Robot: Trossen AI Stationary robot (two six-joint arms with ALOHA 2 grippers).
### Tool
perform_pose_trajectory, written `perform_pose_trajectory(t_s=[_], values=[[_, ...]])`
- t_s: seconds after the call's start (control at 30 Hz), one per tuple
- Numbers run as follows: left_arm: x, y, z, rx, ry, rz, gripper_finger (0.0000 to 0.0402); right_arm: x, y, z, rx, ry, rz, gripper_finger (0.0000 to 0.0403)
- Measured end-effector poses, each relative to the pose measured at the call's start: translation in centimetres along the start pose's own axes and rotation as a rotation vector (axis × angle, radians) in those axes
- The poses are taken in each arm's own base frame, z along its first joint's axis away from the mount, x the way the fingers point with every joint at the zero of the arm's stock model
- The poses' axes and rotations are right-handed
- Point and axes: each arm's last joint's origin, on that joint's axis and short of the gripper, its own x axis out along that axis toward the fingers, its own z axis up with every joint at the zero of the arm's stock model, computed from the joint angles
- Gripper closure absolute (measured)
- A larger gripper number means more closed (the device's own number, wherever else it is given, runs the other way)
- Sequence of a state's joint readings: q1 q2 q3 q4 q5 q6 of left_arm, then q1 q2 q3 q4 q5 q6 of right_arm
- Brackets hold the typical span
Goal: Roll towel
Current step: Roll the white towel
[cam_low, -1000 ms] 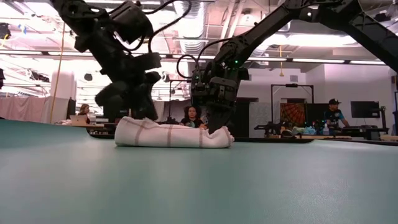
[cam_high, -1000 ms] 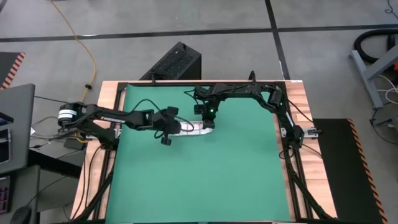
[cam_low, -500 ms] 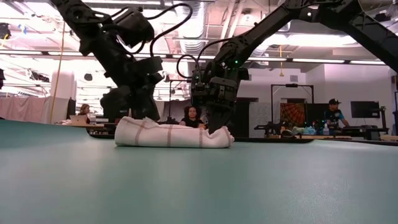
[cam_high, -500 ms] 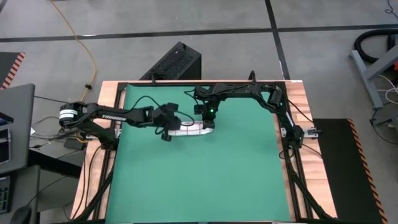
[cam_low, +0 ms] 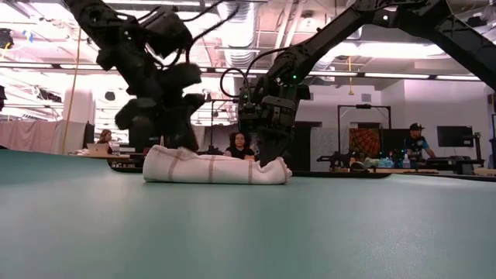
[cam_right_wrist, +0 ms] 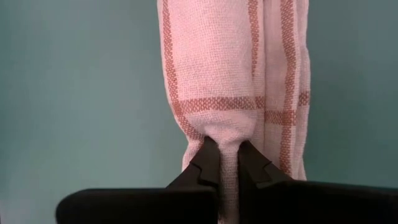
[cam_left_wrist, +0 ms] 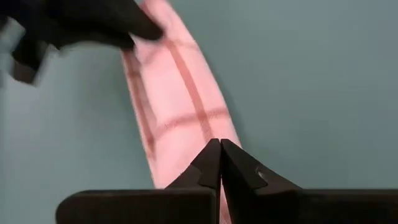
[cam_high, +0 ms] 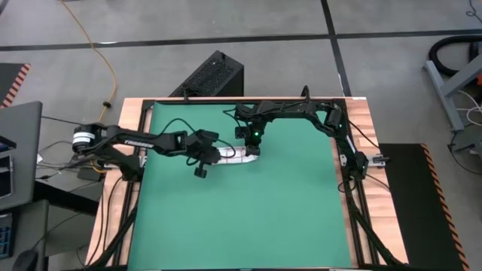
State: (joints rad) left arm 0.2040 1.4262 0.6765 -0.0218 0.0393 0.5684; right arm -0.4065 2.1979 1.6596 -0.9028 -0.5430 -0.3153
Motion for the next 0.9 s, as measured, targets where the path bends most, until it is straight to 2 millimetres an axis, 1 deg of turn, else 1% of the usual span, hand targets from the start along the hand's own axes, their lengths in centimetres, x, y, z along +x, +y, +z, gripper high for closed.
perform_pose_trajectory(t_s=[0.13, 0.23, 0.5, 0.63, 0.83, 0.9], values=[[1.1, 0.5, -1.2, -0.002, 0.074, 0.022, 0.0402, 0.0, 0.0, 0.0, -0.001, 0.000, 0.000, 0.0375], [1.7, 1.1, -1.8, -0.022, 0.094, 0.051, 0.0402, 0.0, 0.0, 0.0, 0.000, 0.000, -0.001, 0.0375], [1.5, 2.5, -2.7, -0.066, 0.104, 0.090, 0.0402, 0.0, 0.0, 0.0, 0.000, 0.001, 0.000, 0.0375], [2.1, 2.7, -3.4, -0.101, 0.117, 0.060, 0.0402, 0.0, 0.0, 0.0, 0.001, 0.001, 0.000, 0.0375], [3.2, 2.8, -3.9, -0.105, 0.118, 0.067, 0.0402, 0.0, 0.1, 0.0, 0.003, 0.003, 0.006, 0.0375], [3.4, 3.1, -4.1, -0.114, 0.116, 0.077, 0.0402, 0.0, 0.1, 0.0, 0.003, 0.003, 0.006, 0.0367]])
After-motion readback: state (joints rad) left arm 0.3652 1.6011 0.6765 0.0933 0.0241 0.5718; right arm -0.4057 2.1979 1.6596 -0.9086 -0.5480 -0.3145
